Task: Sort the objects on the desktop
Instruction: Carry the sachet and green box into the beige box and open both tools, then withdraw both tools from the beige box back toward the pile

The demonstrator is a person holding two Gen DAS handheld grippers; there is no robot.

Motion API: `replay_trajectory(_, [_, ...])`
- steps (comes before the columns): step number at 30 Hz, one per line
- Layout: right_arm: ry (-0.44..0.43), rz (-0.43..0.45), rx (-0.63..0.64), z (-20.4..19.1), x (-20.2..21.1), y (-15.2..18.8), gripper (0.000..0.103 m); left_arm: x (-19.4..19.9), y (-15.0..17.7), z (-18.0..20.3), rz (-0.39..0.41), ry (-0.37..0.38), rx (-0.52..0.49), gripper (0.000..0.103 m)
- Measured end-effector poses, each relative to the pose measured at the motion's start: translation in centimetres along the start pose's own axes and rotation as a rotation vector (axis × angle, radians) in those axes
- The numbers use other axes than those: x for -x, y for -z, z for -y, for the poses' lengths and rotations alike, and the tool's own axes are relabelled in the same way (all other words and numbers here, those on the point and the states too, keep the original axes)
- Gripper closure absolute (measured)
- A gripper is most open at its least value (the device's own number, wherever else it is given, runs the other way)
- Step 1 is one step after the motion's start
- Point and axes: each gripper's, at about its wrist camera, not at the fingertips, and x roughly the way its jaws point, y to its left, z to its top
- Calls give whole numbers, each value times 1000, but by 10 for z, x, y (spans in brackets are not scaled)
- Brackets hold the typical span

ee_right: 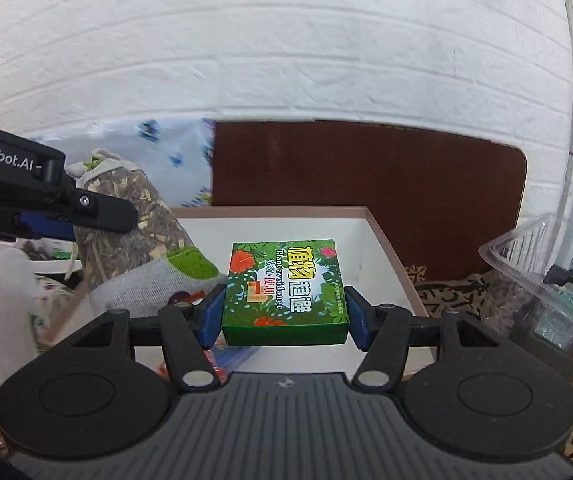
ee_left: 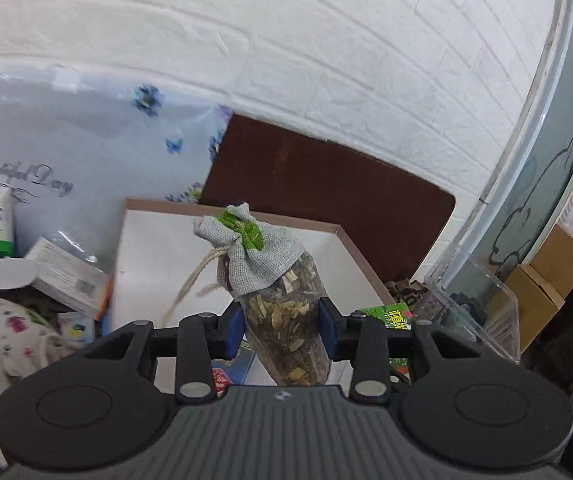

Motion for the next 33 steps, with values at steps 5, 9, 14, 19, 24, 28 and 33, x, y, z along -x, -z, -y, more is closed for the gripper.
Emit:
replay_trajectory(5, [28, -127, 34, 16, -46, 2, 44, -51, 0, -4, -83, -26, 57, 63])
replay_trajectory(9, [11, -240, 61, 21, -75, 10, 44, -78, 7, -1, -147, -29, 31, 70])
replay_trajectory(14, [25, -281, 166, 12, -92, 12, 44, -91, 12, 4, -182, 4, 10, 95])
replay_trajectory(19, [24, -292, 191, 10, -100, 9, 43, -90, 12, 5, -170, 2, -9, 93])
replay_trajectory(24, [-6, -279, 189, 10, -98, 12, 34, -79, 10, 1, -111, -23, -10, 22])
replay_trajectory(28, [6, -219, 202, 8, -87, 10, 18, -68, 11, 2, -101, -16, -34, 10])
replay_trajectory(33, [-3, -162, 190, 5, -66, 10, 14, -54, 19, 7, -109, -14, -48, 3])
